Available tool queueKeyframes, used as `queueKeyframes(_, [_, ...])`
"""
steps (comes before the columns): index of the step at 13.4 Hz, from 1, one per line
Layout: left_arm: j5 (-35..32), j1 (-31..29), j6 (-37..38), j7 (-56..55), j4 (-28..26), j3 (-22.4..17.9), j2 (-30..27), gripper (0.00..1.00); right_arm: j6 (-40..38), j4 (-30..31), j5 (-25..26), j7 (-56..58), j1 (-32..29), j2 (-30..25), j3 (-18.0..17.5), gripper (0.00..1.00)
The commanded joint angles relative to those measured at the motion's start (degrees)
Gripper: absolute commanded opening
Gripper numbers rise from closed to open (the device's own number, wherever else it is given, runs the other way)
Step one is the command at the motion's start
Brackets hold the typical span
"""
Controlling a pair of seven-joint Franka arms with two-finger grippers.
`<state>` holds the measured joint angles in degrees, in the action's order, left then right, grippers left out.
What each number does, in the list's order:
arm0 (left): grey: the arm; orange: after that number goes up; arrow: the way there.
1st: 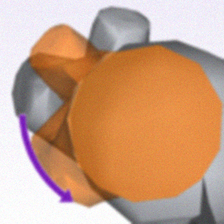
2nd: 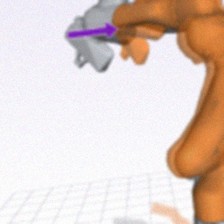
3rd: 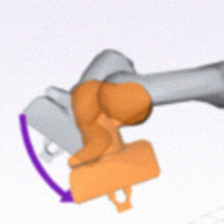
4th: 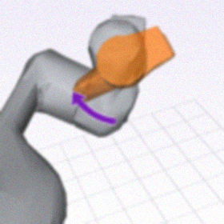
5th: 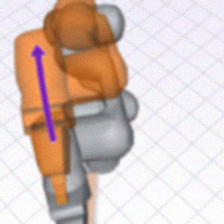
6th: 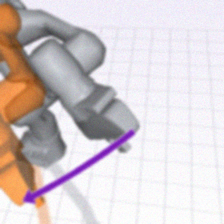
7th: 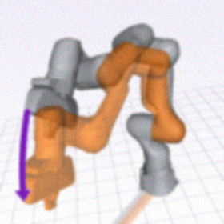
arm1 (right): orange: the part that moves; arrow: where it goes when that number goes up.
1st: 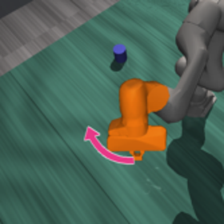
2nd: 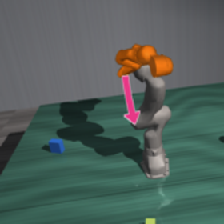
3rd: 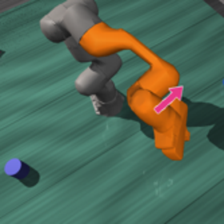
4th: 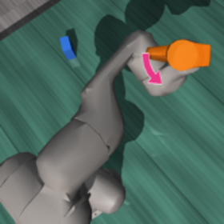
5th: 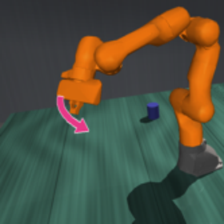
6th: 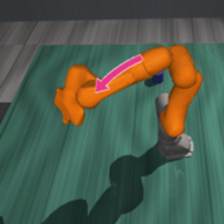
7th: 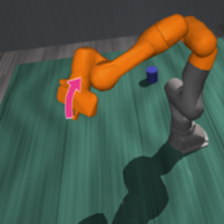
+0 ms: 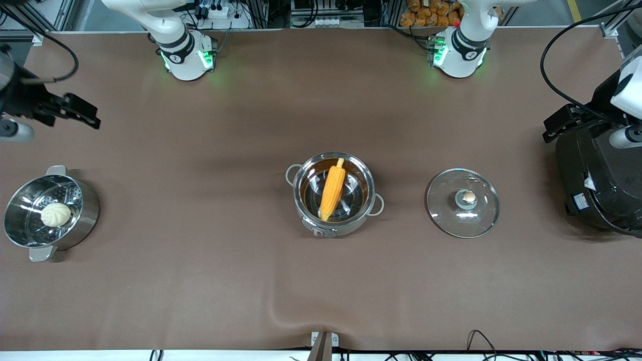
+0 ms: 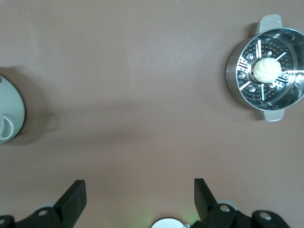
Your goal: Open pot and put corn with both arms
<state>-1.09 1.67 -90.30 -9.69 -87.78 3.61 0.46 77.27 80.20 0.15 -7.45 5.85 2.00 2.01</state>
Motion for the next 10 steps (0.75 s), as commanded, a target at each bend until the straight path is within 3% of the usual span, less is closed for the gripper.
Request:
queueKeyframes(1, [-0.58, -0.44, 2.41, 2.30, 1.83, 0.61, 0.59, 1.00, -1.95, -2.86, 0.12, 4.79, -2.76, 0.55, -0.61, 1.00])
queueKeyframes(10, [-0.75, -0.35, 5.31, 2.22, 3.06, 0.61, 0.59, 1.00, 1.65, -2.95, -1.02, 8.60, -5.50, 0.90, -0.96, 1.00])
